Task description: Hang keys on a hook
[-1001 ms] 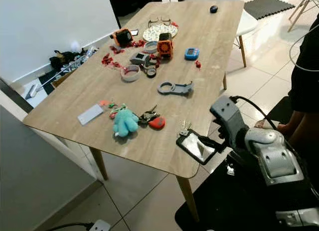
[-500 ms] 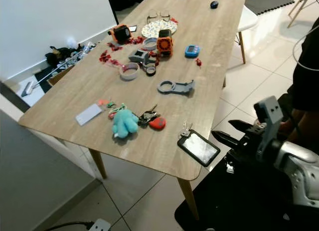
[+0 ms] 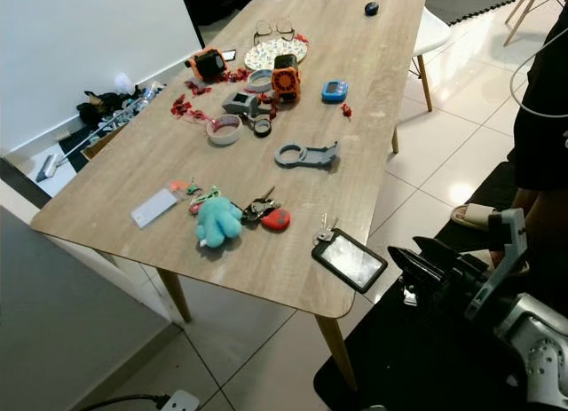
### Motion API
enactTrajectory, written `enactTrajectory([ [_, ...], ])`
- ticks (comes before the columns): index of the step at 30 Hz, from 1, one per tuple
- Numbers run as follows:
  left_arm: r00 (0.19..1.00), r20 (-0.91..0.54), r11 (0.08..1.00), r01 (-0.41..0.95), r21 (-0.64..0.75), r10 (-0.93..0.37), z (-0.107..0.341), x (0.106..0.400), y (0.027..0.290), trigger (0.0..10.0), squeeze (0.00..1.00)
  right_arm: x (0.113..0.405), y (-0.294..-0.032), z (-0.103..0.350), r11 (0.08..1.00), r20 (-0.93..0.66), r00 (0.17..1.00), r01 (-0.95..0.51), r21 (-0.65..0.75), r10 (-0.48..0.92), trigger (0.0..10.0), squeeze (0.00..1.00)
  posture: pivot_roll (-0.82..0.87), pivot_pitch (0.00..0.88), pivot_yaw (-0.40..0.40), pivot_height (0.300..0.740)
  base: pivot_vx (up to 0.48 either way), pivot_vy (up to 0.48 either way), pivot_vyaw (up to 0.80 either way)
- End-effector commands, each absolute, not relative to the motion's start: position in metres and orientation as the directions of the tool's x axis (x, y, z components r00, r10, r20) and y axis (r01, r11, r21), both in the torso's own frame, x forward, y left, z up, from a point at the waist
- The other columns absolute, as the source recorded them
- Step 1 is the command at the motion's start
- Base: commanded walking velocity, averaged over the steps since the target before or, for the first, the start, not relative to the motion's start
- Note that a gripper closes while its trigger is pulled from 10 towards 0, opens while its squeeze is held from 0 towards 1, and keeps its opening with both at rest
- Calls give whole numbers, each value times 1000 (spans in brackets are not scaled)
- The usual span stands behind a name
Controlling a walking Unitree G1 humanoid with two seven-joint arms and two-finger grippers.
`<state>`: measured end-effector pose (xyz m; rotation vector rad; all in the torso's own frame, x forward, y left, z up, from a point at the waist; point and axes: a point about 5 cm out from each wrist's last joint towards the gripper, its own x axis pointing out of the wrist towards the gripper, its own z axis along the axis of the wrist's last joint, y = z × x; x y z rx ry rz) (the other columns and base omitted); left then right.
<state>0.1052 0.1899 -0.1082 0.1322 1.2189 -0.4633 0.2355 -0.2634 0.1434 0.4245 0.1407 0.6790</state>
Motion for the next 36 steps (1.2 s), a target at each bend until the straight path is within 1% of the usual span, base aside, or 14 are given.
enactTrajectory([
  [1,226,-938,899,410,-153,-263,-111,95,192,10000,0,232,-252,136,645,46,742,-609,461,668,10000,0,-157,133,153,740,0,0,0],
  [2,226,-938,899,410,-153,-263,-111,95,192,10000,0,232,-252,136,645,46,742,-609,461,668,10000,0,-157,133,153,740,0,0,0],
  [3,227,-938,900,408,-152,-262,-111,95,193,10000,0,233,-250,137,631,81,745,-612,478,662,10000,0,-154,133,152,740,0,0,0],
  [11,224,-940,902,404,-151,-257,-111,93,194,10000,0,231,-253,120,618,79,769,-565,546,634,10000,0,-154,131,150,740,0,0,0],
  [19,215,-945,905,400,-144,-245,-112,87,198,10000,0,225,-271,108,656,54,826,-483,580,561,10000,0,-154,134,154,740,0,0,0],
  [21,211,-947,905,401,-141,-241,-112,86,199,10000,0,225,-270,101,652,45,832,-465,598,553,10000,0,-154,135,155,740,0,0,0],
  [23,210,-948,905,400,-141,-240,-112,85,200,10000,0,225,-269,98,646,44,831,-463,606,555,10000,0,-154,135,155,740,0,0,0],
  [25,210,-949,907,398,-138,-236,-112,86,200,10000,0,226,-266,85,644,12,831,-440,625,556,10000,0,-151,135,158,740,0,0,0],
  [30,211,-949,907,399,-137,-236,-112,86,200,10000,0,228,-265,80,634,10,832,-430,643,555,10000,0,-149,135,161,740,0,0,0],
  [34,212,-949,907,400,-134,-234,-112,87,200,10000,0,232,-259,79,609,34,814,-462,645,580,10000,0,-149,135,161,740,0,0,0],
  [36,216,-948,907,399,-133,-234,-111,89,201,10000,0,235,-254,85,568,100,793,-512,645,601,10000,0,-149,135,161,740,0,0,0],
])
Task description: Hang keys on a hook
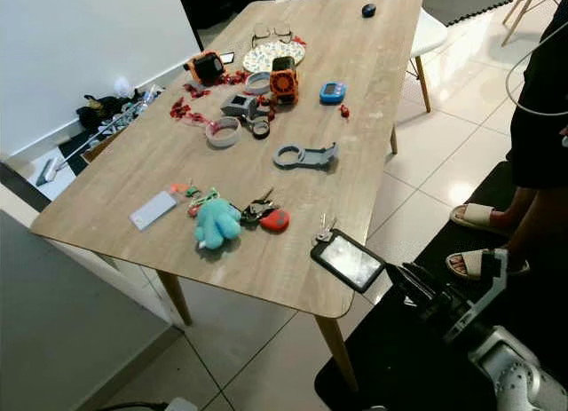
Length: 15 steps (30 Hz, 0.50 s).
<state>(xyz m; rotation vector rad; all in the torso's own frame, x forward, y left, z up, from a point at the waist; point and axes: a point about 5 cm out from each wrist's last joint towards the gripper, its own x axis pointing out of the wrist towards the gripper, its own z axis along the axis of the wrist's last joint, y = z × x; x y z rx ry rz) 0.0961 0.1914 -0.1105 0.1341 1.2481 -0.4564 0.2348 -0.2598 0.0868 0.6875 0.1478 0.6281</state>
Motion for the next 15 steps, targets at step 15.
enactTrajectory([
  [15,223,-943,906,399,-143,-247,-111,93,198,10000,0,242,-241,76,518,110,761,-532,670,640,10000,0,-143,123,149,740,0,0,0],
])
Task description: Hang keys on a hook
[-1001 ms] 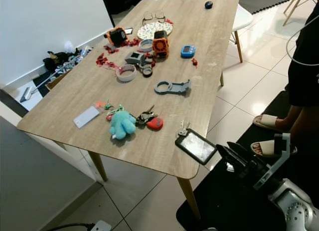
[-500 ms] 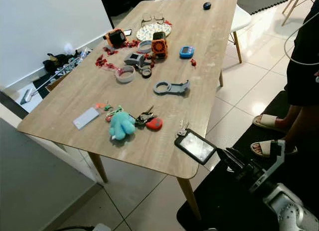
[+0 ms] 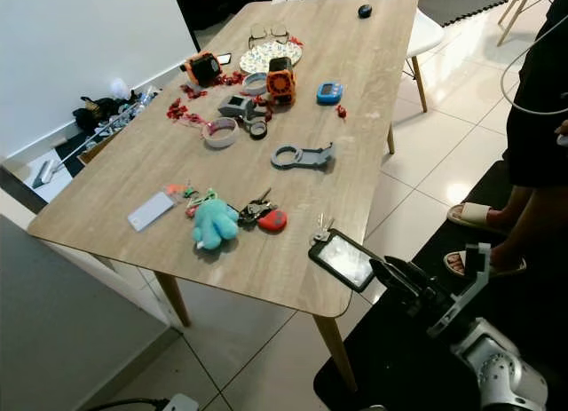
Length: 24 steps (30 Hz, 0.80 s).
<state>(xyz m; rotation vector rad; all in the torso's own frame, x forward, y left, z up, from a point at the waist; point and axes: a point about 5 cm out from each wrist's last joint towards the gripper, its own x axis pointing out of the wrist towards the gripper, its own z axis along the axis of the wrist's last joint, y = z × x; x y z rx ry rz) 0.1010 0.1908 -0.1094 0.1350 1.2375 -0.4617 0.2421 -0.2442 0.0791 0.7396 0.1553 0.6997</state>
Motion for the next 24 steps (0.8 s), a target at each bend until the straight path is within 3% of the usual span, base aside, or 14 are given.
enactTrajectory([
  [1,222,-943,905,400,-144,-248,-111,93,198,10000,0,242,-239,75,513,107,759,-530,676,643,10000,0,-143,122,150,740,0,0,0],
  [3,222,-943,904,403,-144,-249,-111,93,197,10000,0,244,-226,70,479,106,731,-541,691,674,10000,0,-145,125,153,740,0,0,0],
  [14,223,-943,906,399,-143,-247,-110,93,199,10000,0,247,-211,69,435,123,693,-570,697,710,9882,0,-141,126,155,740,0,0,0],
  [15,223,-943,906,399,-143,-247,-110,93,199,10000,0,247,-211,69,436,122,693,-569,697,710,8275,0,-141,126,155,740,0,0,0],
  [16,223,-943,906,399,-144,-248,-110,93,199,10000,0,247,-212,69,437,120,694,-568,697,710,7412,0,-141,126,155,740,0,0,0],
  [18,223,-943,906,398,-145,-249,-110,93,199,10000,0,246,-214,68,440,120,699,-564,699,705,2000,0,-142,126,154,740,0,0,0],
  [21,222,-943,906,398,-146,-249,-110,93,198,10000,0,246,-215,68,442,120,702,-562,700,702,2000,0,-142,126,154,740,0,0,0],
  [22,222,-942,905,399,-147,-251,-110,94,197,10000,0,245,-216,68,445,118,704,-559,700,700,0,0,-142,126,154,740,0,0,0],
  [24,222,-942,905,399,-147,-251,-110,94,197,10000,0,245,-216,68,445,118,704,-559,700,700,0,0,-142,126,154,740,0,0,0],
])
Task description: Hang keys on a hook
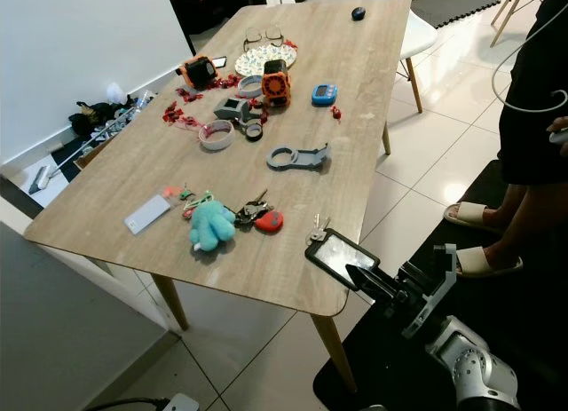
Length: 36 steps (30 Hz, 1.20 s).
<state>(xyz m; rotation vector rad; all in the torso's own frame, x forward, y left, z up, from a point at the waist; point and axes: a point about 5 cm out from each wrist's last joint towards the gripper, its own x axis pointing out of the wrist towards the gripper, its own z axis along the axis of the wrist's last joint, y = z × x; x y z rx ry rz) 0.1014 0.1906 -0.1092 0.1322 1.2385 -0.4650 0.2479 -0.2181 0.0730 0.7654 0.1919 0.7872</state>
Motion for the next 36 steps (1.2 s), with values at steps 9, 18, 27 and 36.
enactTrajectory([
  [9,227,-936,899,409,-157,-267,-110,98,192,10000,0,243,-221,67,461,110,719,-548,698,687,0,0,-152,127,158,740,0,0,0],
  [18,225,-938,901,406,-154,-262,-110,96,197,10000,0,246,-218,74,462,132,711,-574,676,691,0,0,-150,122,156,740,0,0,0],
  [27,251,-930,902,405,-149,-267,-108,107,191,10000,0,259,-200,108,406,248,623,-712,573,742,0,0,-150,98,155,740,0,0,0],
  [36,280,-923,908,396,-140,-265,-106,115,191,10000,0,269,-185,137,383,297,547,-799,463,783,0,0,-152,81,152,740,0,0,0],
])
